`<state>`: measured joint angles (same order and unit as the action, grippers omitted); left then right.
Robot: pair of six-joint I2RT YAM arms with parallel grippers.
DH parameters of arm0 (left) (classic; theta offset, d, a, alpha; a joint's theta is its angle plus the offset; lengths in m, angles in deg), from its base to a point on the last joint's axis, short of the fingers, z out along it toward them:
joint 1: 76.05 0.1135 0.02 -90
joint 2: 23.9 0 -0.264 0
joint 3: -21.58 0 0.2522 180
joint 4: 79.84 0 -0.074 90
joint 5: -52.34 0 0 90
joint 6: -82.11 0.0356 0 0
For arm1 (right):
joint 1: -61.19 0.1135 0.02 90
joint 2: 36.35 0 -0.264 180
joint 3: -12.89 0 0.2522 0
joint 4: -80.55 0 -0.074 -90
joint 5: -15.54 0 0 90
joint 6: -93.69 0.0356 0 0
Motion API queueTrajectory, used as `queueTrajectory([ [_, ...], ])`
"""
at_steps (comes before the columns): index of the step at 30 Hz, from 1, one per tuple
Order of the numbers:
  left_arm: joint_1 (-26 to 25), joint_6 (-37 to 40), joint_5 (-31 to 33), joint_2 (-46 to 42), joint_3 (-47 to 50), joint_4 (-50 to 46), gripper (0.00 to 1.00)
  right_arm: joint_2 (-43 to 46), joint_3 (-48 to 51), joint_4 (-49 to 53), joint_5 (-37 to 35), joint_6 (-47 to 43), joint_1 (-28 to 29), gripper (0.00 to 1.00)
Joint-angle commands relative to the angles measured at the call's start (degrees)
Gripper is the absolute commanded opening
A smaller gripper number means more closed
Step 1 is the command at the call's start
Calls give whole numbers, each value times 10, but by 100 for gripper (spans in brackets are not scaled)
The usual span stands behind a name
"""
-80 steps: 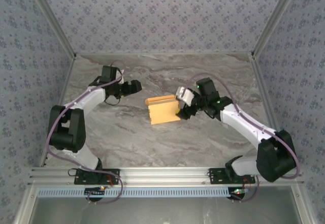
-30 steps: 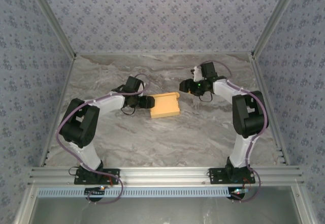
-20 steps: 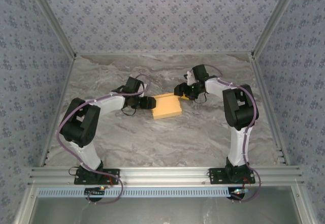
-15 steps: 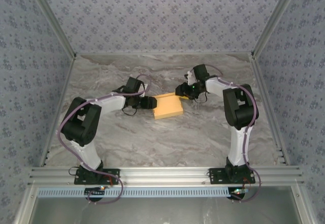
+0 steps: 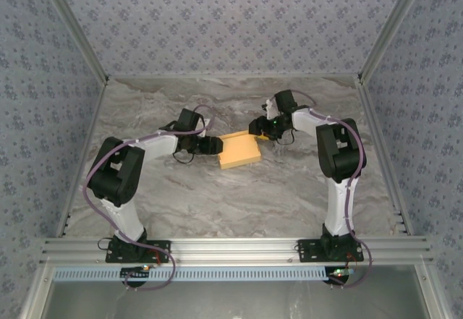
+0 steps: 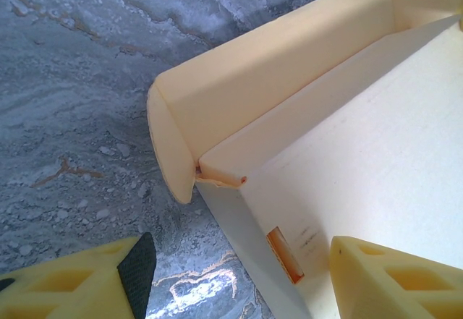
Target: Fold the paper box
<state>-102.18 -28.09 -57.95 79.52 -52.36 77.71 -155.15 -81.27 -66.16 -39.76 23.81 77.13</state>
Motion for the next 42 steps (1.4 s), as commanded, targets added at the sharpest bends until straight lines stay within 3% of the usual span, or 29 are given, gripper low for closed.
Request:
queueTrajectory([
  [1, 4, 28, 9, 14, -3, -22, 66, -18, -37, 40, -34, -1, -13, 56],
  [10, 4, 25, 9, 20, -12, -20, 66, -73, -102, 97, -63, -32, 12, 43],
  [15, 8, 14, 9, 24, -15, -17, 67, -72, -106, 88, -64, -41, 20, 27],
  [22, 11, -10, -4, 15, -5, 1, 70, 9, 3, -89, -7, -42, 23, 18],
  [31, 11, -27, -11, -22, 45, 58, 76, 135, 188, -308, -12, 7, 28, 12],
  [42, 10, -54, -56, -74, 121, 174, 80, 182, 291, -462, -17, -12, 54, 13],
])
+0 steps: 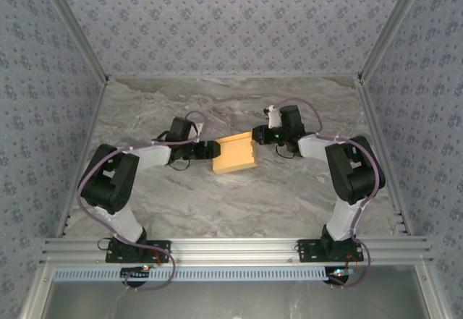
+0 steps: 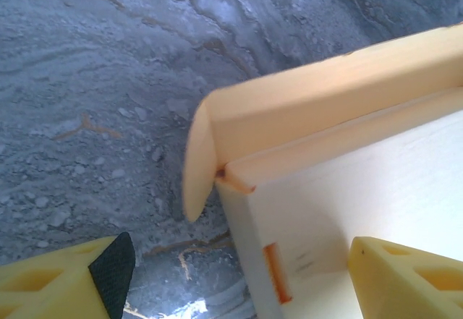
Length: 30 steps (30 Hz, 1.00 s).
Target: Fold the paper box
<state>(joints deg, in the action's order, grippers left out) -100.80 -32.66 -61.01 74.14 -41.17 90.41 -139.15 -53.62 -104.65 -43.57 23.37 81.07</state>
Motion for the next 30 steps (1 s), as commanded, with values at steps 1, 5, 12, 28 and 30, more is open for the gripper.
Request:
queueTrajectory([
  [1, -4, -11, -29, -25, 15, 57, 81, 28, 20, -92, 22, -14, 16, 13],
  [5, -3, -18, -38, -50, 46, 101, 85, 53, 41, -124, 26, -49, 24, 15],
  [12, -4, -18, -22, -90, 82, 116, 87, 73, 65, -148, 43, -66, 19, 15],
  [28, -3, -2, 43, -165, 97, 14, 92, 74, -45, 148, -51, -137, 10, 41],
  [30, -3, -16, 59, -168, 96, -16, 91, 48, -93, 239, -64, -142, 4, 43],
])
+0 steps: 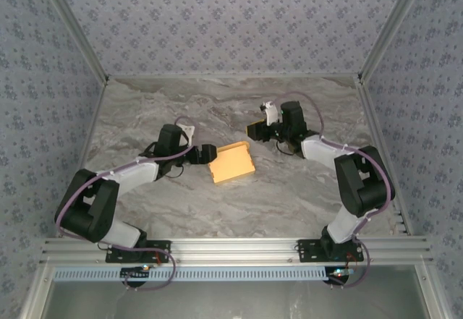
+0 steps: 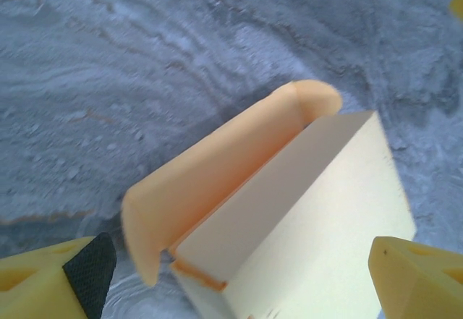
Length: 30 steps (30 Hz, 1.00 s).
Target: Fold the paper box
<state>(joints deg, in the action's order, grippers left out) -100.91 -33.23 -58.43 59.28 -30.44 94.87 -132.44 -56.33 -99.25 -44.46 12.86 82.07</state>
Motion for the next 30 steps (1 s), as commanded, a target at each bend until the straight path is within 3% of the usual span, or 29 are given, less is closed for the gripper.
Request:
queueTrajectory([
  [1, -1, -18, 33, -17, -14, -73, 91, -37, -96, 231, -44, -35, -13, 45],
  [8, -4, -92, -12, 21, -29, -97, 90, -198, -289, 494, -41, 9, -9, 49],
  [22, -11, -102, -28, 57, -44, -92, 90, -294, -339, 526, 75, 27, 1, 44],
  [25, -11, -99, -26, 54, -47, -104, 90, -277, -323, 525, 98, 51, -2, 47],
  [30, -8, -68, -10, 12, -54, -164, 91, -172, -215, 487, 59, 189, -13, 51],
])
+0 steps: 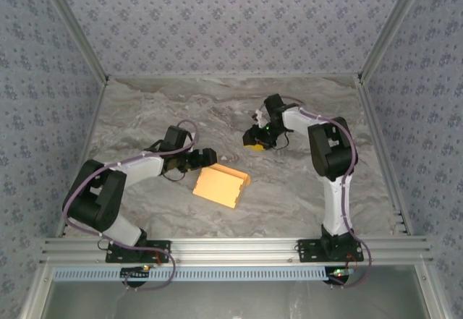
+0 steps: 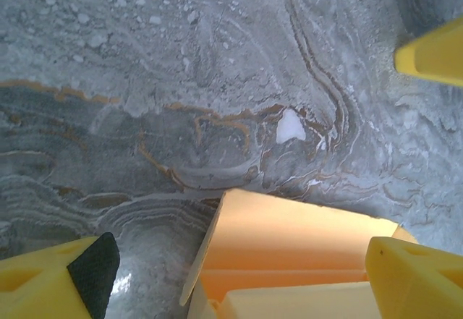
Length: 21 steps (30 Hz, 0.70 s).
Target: Fold the paper box
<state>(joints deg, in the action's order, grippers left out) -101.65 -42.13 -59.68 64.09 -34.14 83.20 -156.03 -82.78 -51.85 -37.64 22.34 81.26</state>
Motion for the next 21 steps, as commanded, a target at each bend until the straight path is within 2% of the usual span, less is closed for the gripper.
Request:
queueTrajectory([
  [1, 0, 28, 3, -47, -17, -61, 91, 91, 73, 11, -24, 134, -7, 52],
  [3, 1, 42, 3, -66, -17, -86, 91, 134, 115, 9, -36, 201, -5, 52],
  [6, -1, 58, -1, -86, -16, -123, 91, 191, 186, -47, -44, 270, 15, 52],
  [10, -30, 65, 14, -86, -29, -164, 91, 214, 225, -78, -47, 329, 55, 50],
  [14, -55, 63, 54, -72, -29, -187, 90, 212, 238, -91, -72, 346, 87, 48],
  [18, -63, 43, 128, -64, -21, -198, 88, 210, 247, -90, -75, 347, 94, 47],
  [21, -77, 36, 151, -55, -18, -185, 88, 212, 250, -83, -74, 350, 100, 47],
])
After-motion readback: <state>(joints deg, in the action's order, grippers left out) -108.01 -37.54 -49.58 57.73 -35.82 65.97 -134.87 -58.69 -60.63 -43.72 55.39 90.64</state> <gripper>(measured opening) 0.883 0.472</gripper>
